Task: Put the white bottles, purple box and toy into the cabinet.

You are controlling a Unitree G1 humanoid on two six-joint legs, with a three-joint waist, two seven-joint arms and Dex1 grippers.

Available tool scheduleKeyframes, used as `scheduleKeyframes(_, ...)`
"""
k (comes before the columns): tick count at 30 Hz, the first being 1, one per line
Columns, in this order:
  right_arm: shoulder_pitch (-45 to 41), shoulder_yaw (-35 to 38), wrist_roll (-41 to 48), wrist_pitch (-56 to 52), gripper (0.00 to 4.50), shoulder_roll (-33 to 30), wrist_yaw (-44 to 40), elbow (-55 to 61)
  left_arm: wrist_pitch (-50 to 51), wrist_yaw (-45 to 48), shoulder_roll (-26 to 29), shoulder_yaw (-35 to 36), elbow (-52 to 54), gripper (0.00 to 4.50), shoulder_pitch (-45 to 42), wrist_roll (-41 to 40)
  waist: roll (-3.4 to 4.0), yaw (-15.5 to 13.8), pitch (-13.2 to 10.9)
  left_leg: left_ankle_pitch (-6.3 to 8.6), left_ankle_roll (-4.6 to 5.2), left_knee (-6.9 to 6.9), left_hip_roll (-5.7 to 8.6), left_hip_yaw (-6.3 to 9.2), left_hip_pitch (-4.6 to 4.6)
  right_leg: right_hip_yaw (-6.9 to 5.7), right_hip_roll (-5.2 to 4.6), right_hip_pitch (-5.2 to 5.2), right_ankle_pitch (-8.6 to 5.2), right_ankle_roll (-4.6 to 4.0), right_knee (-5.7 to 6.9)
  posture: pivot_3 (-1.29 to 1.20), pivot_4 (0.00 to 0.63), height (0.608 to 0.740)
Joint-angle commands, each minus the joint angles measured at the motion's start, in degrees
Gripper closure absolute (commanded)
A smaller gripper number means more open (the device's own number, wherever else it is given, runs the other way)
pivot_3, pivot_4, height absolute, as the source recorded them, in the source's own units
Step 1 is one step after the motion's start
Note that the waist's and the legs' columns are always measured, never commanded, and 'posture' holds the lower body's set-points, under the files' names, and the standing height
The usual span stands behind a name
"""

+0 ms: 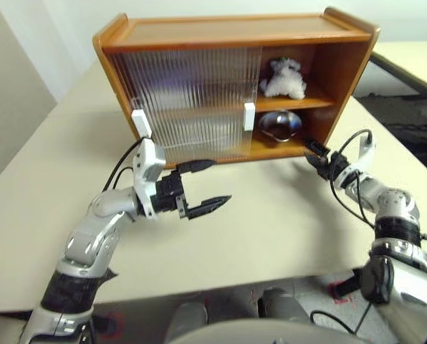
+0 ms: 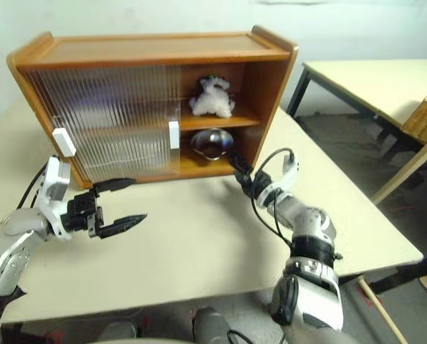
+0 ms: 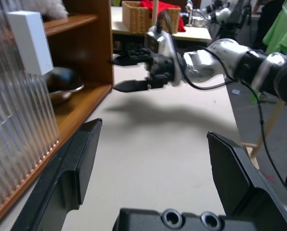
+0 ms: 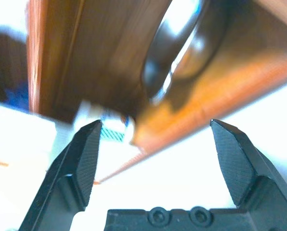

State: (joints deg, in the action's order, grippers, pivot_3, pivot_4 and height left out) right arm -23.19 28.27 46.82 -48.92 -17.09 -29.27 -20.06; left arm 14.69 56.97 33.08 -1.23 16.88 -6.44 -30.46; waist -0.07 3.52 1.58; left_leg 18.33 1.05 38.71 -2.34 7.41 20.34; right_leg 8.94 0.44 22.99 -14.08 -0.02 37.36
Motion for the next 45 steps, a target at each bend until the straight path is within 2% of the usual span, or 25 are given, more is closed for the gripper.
scheduleKeyframes(1,5.2,-4.4,-3.4,5.7,0.04,0.2,-1.5,12.6,-0.4,0.7,0.2,-0.5,-0.8,0.0,-0.3,0.7,0.0,0.4,0.0,0.0,0.0,0.01,0.0,0.0,-0.01,0.0,0.0,0.0,0.0,0.01,0.0,-0.13,0.0,0.74)
scheduleKeyframes(5,13.7,-15.9,-16.6,21.6,0.04,-4.1,-8.3,21.8,-0.2,1.2,0.0,-0.7,-1.6,0.0,-1.1,0.8,-0.04,1.3,0.0,0.01,0.03,-0.02,-0.01,0.01,-0.23,0.0,0.0,-0.13,-0.03,0.13,0.01,-0.15,0.0,0.74)
scheduleKeyframes(7,16.5,-21.6,-24.2,33.4,0.04,-6.7,-12.8,22.7,-0.2,1.5,0.1,-0.8,-2.0,0.0,-1.3,0.8,-0.04,1.6,0.0,0.03,0.07,-0.04,-0.01,0.03,-0.32,0.0,0.0,-0.18,-0.3,0.59,0.01,-0.15,0.0,0.74)
scheduleKeyframes(10,17.8,-25.2,-29.0,43.6,0.04,-6.9,-14.9,21.9,-0.1,1.6,0.3,-0.5,-1.9,0.0,-1.1,0.8,-0.01,2.2,-0.1,0.04,0.07,-0.05,-0.03,0.05,-0.33,0.0,0.0,-0.14,-0.4,0.76,0.02,-0.14,0.0,0.74)
scheduleKeyframes(11,17.6,-26.3,-30.7,46.7,0.2,-6.8,-14.9,21.5,0.0,1.5,0.4,-0.3,-1.6,0.0,-0.8,0.7,0.0,2.3,-0.1,0.04,0.07,-0.07,-0.04,0.05,-0.33,0.0,0.0,-0.12,-0.4,0.76,0.02,-0.13,0.0,0.74)
scheduleKeyframes(13,16.9,-27.2,-31.9,50.0,0.63,-6.0,-14.6,21.0,0.3,1.2,0.6,0.2,-0.8,0.0,-0.1,0.5,0.0,2.3,-0.1,0.03,0.07,-0.12,-0.04,0.07,-0.35,0.01,0.0,-0.12,-0.4,0.76,0.02,-0.12,0.0,0.74)
scheduleKeyframes(18,14.3,-29.2,-32.6,52.8,2.6,-4.7,-14.8,21.6,0.6,0.5,0.8,0.6,0.2,0.0,0.8,0.4,-0.04,1.8,-0.1,0.04,0.02,-0.13,-0.05,0.09,-0.35,0.01,0.0,-0.11,-0.18,0.37,0.01,-0.11,0.0,0.74)
scheduleKeyframes(23,11.9,-32.2,-32.8,52.9,4.45,-2.5,-14.5,21.7,0.2,0.2,0.8,0.7,0.3,0.0,1.4,0.5,-0.09,1.1,-0.1,0.05,-0.01,-0.14,-0.05,0.11,-0.39,0.01,0.0,-0.07,-0.18,0.36,0.0,-0.1,0.0,0.74)
scheduleKeyframes(31,7.2,-36.1,-33.6,48.2,4.48,1.8,-11.9,22.1,-0.7,0.1,0.7,0.7,-0.2,0.0,2.2,1.0,-0.1,0.6,-0.1,0.04,-0.09,-0.14,-0.06,0.13,-0.49,0.02,0.0,-0.03,-0.15,0.3,0.0,-0.09,0.0,0.74)
scheduleKeyframes(34,4.2,-36.6,-32.9,45.4,4.48,5.2,-9.2,20.5,-1.1,0.1,0.7,0.6,-0.3,0.0,2.6,1.1,-0.1,0.4,-0.1,0.04,-0.12,-0.13,-0.07,0.14,-0.48,0.02,0.0,0.02,-0.15,0.29,-0.01,-0.08,0.0,0.74)
scheduleKeyframes(45,-5.8,-38.2,-36.5,43.7,4.48,13.7,-3.2,9.6,-0.9,-1.3,0.1,0.7,0.9,0.0,3.3,1.2,-0.09,-0.1,-0.1,-0.02,-0.24,-0.36,-0.16,0.19,-0.35,0.02,0.0,0.41,-0.04,0.03,0.0,-0.06,0.0,0.74)
